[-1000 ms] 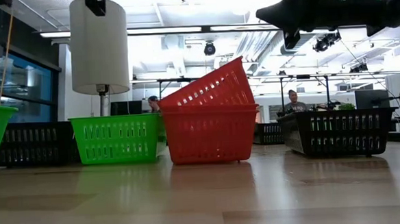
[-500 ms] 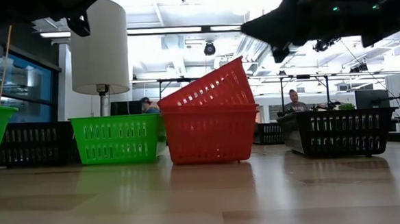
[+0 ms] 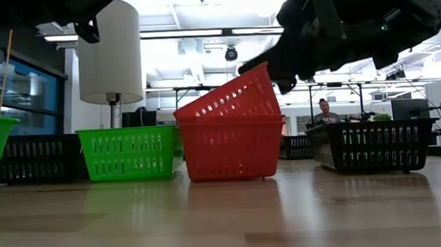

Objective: Stack baskets by color
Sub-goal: Stack the bottom orange bin on top of the top orange bins, then stack the bottom right black bin on top of the top black bin

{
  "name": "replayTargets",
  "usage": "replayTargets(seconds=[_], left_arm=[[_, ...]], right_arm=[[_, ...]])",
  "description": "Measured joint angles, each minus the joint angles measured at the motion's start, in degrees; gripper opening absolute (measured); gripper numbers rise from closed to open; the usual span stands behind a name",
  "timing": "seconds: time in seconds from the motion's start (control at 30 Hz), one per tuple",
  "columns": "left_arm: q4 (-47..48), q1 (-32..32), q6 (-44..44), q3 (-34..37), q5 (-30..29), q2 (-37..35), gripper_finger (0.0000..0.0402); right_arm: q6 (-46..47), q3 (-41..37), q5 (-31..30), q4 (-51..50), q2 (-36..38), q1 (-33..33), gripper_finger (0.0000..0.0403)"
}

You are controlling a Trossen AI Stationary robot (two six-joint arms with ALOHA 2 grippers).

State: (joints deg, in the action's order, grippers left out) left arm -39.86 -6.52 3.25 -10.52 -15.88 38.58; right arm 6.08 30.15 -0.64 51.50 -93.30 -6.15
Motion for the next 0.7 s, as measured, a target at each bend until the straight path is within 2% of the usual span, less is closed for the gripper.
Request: replayTargets(seconds=[0.33,0.47,0.7], left_arm=[[0.18,0.0,-0.09,0.0,0.0,0.01,0.0],[0.32,0.0,-0.09,0.0,0.0,0.01,0.0],[4.47,0.01,-0.24,0.0,-1.3,-0.01,0.0]], right_arm=[[1.64,-0.06,-3.7,-6.04,-0.48,0.17,0.0],[0.91,-0.06,-3.64,-5.56,-0.13,0.13,0.0],[-4.62,-0.09,-2.38,-6.99,8.44,0.13,0.0]])
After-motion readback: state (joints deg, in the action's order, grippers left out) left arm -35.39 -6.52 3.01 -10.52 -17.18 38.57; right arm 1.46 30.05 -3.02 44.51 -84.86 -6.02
